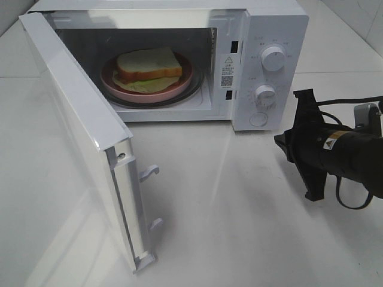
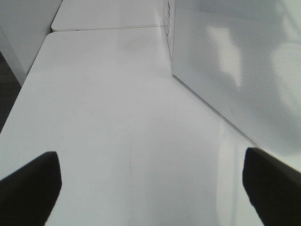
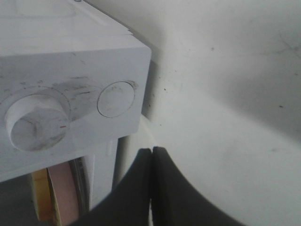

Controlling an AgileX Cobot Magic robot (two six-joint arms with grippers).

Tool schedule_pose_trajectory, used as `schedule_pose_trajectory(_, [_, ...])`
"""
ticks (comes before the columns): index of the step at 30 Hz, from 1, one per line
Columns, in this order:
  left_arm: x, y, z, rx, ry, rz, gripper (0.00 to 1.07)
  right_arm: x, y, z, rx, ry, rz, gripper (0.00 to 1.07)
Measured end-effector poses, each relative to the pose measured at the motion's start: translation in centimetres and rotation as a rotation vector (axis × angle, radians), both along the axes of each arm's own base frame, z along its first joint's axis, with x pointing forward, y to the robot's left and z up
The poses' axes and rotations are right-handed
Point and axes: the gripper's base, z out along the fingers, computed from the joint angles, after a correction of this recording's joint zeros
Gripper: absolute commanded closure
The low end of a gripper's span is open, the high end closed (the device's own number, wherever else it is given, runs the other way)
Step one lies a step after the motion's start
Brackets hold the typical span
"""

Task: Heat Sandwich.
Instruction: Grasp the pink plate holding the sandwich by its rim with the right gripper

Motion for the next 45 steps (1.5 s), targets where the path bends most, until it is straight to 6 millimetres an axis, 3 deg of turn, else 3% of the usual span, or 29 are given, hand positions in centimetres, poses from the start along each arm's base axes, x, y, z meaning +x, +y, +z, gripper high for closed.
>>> schedule_pose_trajectory(14, [0.0, 0.0, 0.0, 0.0, 0.0, 0.0, 0.07, -2.7, -0.1, 2.2, -0.158, 0.171, 0.213, 1.03])
schedule_pose_trajectory(28, [0.0, 0.0, 0.0, 0.0, 0.0, 0.0, 0.07, 1.2, 1.5, 8.5, -0.642, 0.208, 0.713, 1.03])
schedule_pose_trajectory(36, [0.0, 0.0, 0.0, 0.0, 0.0, 0.0, 0.07, 1.9, 1.7, 10.9, -0.818, 0.207, 0.941, 1.03])
schedule_pose_trajectory(45, [0.0, 0.0, 0.0, 0.0, 0.0, 0.0, 0.07, 1.9, 2.3, 12.5, -1.048, 0.088, 1.377, 1.02])
